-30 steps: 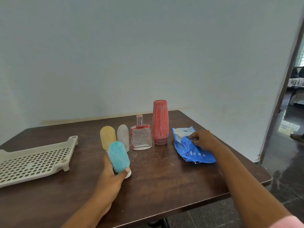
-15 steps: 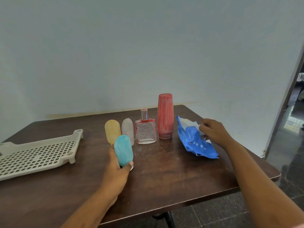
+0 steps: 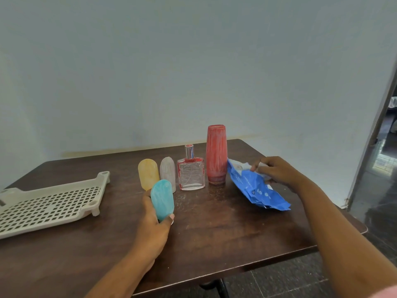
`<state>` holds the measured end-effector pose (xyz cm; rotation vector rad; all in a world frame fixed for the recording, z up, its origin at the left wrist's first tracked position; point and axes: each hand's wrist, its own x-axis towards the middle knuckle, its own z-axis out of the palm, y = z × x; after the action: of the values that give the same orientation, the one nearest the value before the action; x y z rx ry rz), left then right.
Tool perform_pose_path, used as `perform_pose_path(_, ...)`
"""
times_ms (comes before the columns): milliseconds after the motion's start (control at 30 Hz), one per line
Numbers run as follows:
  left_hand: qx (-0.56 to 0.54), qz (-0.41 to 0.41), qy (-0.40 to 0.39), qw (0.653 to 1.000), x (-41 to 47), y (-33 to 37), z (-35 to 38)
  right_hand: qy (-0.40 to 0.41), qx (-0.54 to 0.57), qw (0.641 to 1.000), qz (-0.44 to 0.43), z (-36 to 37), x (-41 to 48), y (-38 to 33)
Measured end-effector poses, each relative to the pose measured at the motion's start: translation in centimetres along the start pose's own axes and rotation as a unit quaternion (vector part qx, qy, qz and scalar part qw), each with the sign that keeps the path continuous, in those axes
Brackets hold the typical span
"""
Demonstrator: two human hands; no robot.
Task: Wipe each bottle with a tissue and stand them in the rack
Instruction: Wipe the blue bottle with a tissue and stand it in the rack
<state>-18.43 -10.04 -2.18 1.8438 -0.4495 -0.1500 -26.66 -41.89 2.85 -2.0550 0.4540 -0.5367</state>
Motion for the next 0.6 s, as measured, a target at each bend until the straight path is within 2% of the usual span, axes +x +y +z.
perform_pose_path(100,0.003,0.005,0.001,1.000,0.0,0.0,-0.1,0.027,0.093,0.995,0.027,-0.1,-0.3,-0.4)
perform_pose_path(233,0.014,0.005,-0.002,1.000,0.0,-0.1,0.0,0.063,0.241,0.968,0.028,-0.4,-0.6,0.1)
perform_pose_path(367,0.022,0.010,-0.003,1.000,0.1,-0.1,0.0,0.109,0.381,0.918,-0.006,0.5,-1.1,-1.6)
perform_pose_path(467,0.049,0.008,0.000,0.999,0.2,-0.2,-0.1,0.086,0.462,0.883,-0.002,2.8,-1.8,-3.6)
perform_pose_path(600,0.097,0.030,0.005,0.995,0.2,-0.1,-1.2,0.019,0.482,0.876,0.027,7.5,-3.6,-5.8)
